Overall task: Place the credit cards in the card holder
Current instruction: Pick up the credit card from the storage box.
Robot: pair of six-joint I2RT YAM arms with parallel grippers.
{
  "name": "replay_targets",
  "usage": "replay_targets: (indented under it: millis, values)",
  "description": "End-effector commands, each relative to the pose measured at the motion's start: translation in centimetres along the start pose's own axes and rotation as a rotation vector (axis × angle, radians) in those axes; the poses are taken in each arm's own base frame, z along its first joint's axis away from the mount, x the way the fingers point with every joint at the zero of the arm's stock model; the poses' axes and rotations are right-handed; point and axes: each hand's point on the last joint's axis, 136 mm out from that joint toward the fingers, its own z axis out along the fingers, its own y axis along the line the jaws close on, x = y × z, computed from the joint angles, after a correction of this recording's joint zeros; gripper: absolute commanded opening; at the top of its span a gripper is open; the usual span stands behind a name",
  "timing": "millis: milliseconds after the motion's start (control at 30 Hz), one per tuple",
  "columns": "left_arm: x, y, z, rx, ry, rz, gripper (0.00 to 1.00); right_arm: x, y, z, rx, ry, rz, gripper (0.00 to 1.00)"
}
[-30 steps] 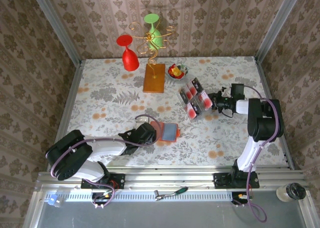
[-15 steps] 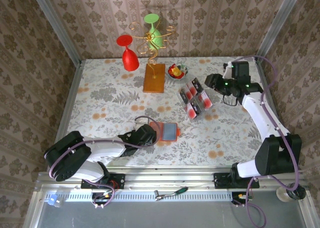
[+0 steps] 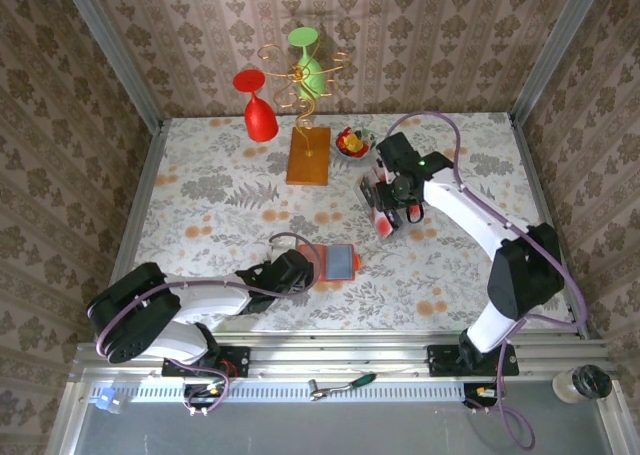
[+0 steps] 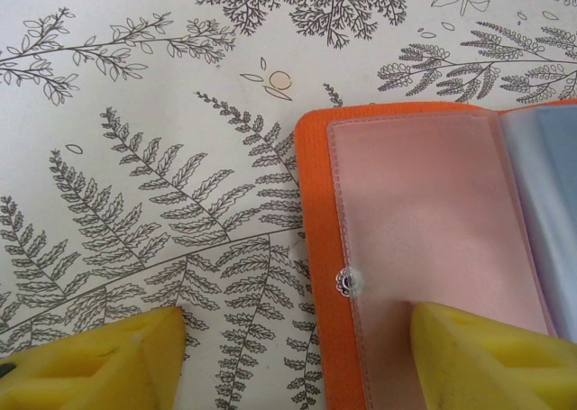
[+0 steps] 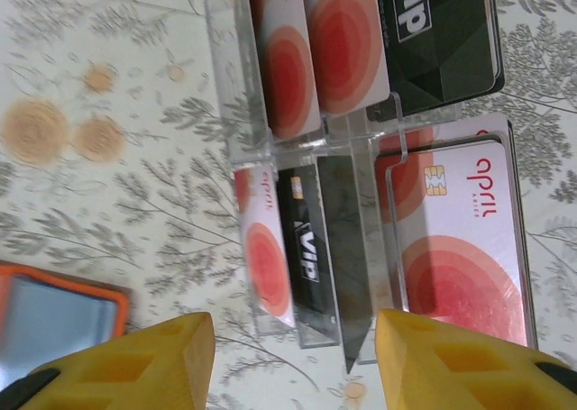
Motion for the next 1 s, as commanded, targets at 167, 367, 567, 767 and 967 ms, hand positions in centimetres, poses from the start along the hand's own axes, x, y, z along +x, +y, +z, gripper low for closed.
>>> replay_targets:
  millis: [167, 367, 567, 767, 967]
  values:
    - [1.5, 0.5, -0.1, -0.011, 0.046, 0.003, 0.68, 0.5, -1.6, 1.7, 0.178, 0.072, -0.121, 0.47]
    - [1.5, 0.4, 0.0, -0.008, 0.046, 0.002, 0.68, 0.3, -1.7, 2.7, 0.195, 0.089, -0.139, 0.39]
    - [1.6, 0.4, 0.2, -0.008, 0.049, 0.000, 0.68, 0.4, -1.6, 3.4, 0.197, 0.101, -0.152, 0.32]
    - [1.7, 0.3, 0.3, -0.009, 0.051, 0.002, 0.68, 0.2, -1.6, 3.5, 0.198, 0.096, -0.158, 0.23]
    - [1.7, 0.1, 0.5, -0.006, 0.053, 0.002, 0.68, 0.1, -1.3, 3.4, 0.181, 0.097, -0.173, 0.20]
